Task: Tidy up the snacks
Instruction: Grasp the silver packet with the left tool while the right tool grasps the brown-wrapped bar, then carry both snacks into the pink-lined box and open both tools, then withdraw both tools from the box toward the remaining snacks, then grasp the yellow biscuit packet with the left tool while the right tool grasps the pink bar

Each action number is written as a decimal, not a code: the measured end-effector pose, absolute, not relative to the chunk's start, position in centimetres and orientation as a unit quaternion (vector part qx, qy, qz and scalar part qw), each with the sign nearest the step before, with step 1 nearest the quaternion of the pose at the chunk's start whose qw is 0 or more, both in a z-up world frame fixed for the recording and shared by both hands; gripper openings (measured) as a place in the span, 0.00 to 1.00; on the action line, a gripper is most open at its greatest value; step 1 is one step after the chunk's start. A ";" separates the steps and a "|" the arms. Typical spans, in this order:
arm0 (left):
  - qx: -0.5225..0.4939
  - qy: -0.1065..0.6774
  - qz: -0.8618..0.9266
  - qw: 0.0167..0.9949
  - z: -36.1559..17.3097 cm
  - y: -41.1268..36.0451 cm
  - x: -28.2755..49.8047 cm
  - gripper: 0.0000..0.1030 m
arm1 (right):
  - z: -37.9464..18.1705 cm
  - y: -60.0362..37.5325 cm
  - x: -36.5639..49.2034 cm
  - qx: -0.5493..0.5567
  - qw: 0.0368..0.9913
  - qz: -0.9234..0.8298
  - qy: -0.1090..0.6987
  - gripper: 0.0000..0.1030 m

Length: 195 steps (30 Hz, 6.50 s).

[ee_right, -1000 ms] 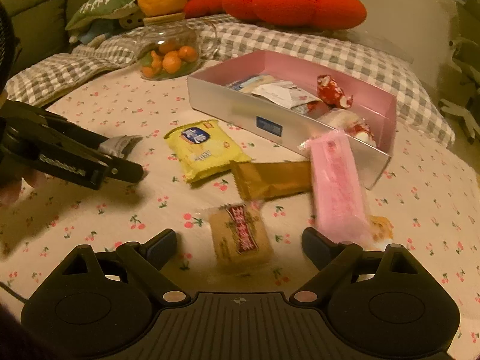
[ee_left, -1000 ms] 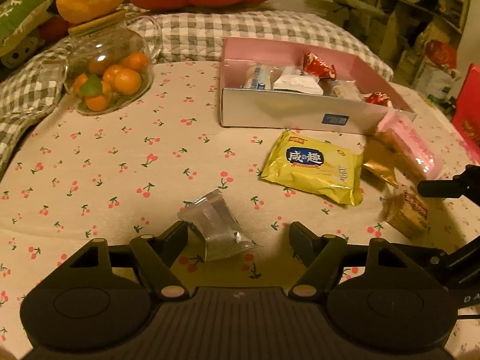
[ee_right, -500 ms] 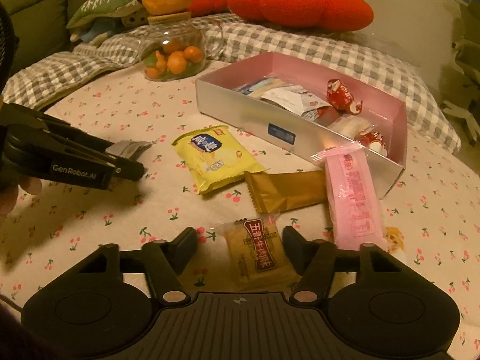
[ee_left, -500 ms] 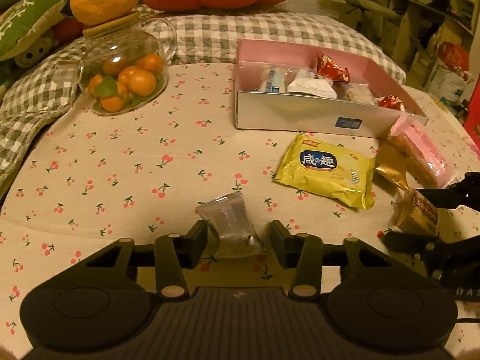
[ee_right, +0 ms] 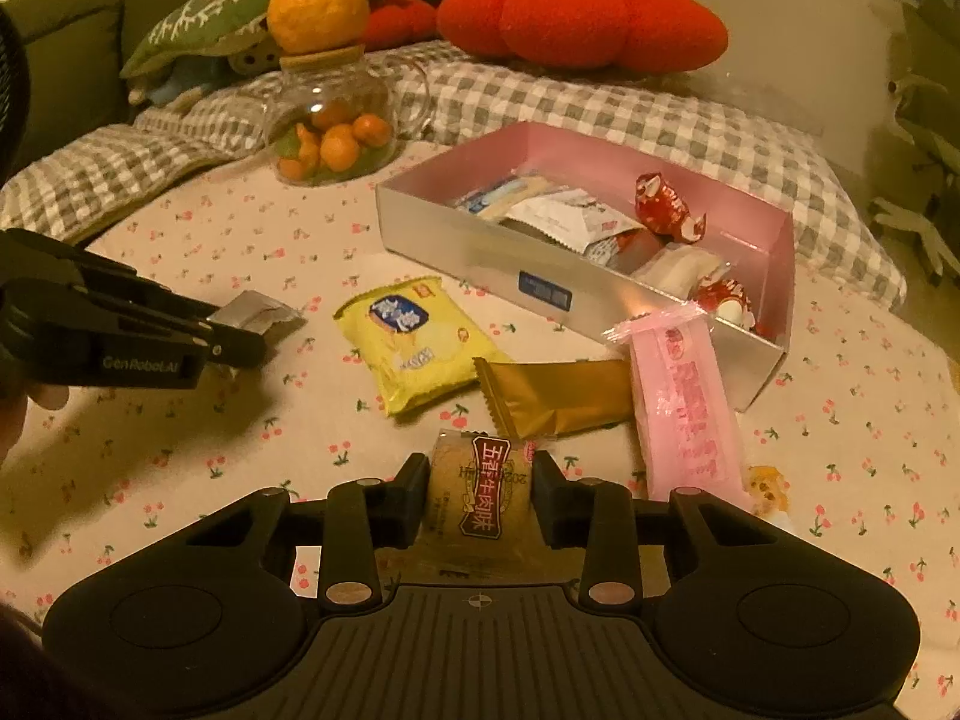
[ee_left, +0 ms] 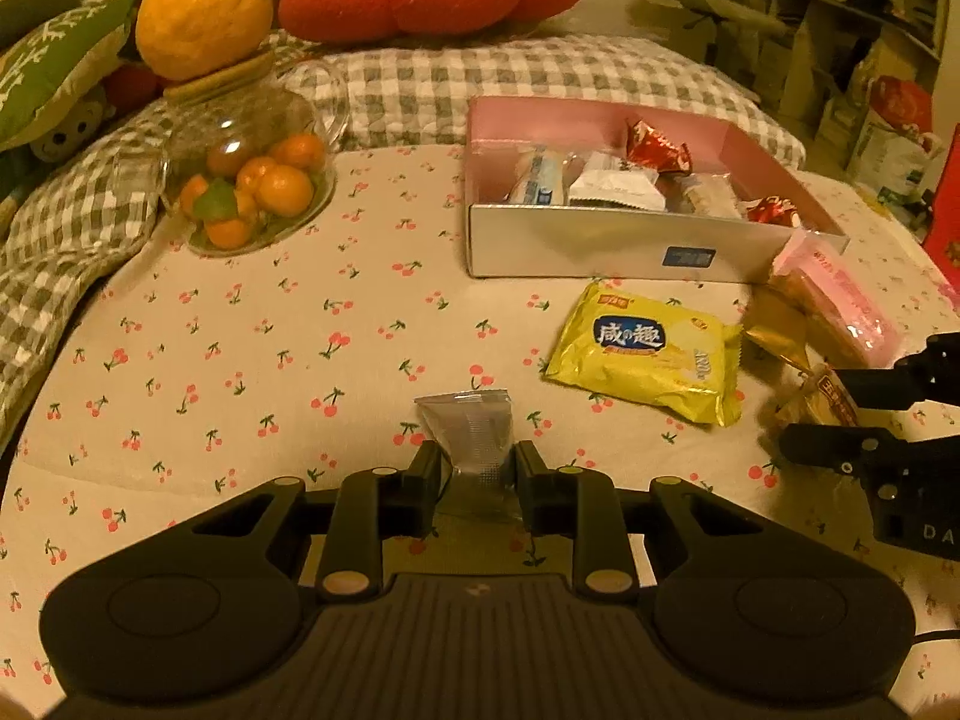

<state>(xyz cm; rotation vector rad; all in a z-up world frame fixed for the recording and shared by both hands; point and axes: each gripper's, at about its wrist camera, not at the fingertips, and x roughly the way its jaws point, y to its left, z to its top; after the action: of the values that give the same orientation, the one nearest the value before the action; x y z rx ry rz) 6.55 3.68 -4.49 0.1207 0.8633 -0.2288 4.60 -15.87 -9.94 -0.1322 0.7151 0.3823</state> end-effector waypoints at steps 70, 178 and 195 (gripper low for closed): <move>-0.023 0.357 -0.132 0.924 -2.7 -2.9 15.3 0.39 | -7.4 -22.3 15.2 0.274 0.909 0.075 0.305 0.51; 0.049 0.447 -0.130 0.884 -5.9 2.2 9.6 0.90 | -9.9 -22.0 7.7 -0.029 0.933 0.058 0.353 0.86; 0.070 0.429 -0.169 0.885 -5.7 2.0 9.4 0.57 | -10.1 -20.3 8.9 -0.074 0.938 0.065 0.333 0.61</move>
<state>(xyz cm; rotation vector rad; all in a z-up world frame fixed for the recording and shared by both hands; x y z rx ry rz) 9.39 1.99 -5.68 0.1460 0.8921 -0.3516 8.89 -20.34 -10.10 -0.1519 0.6809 0.1320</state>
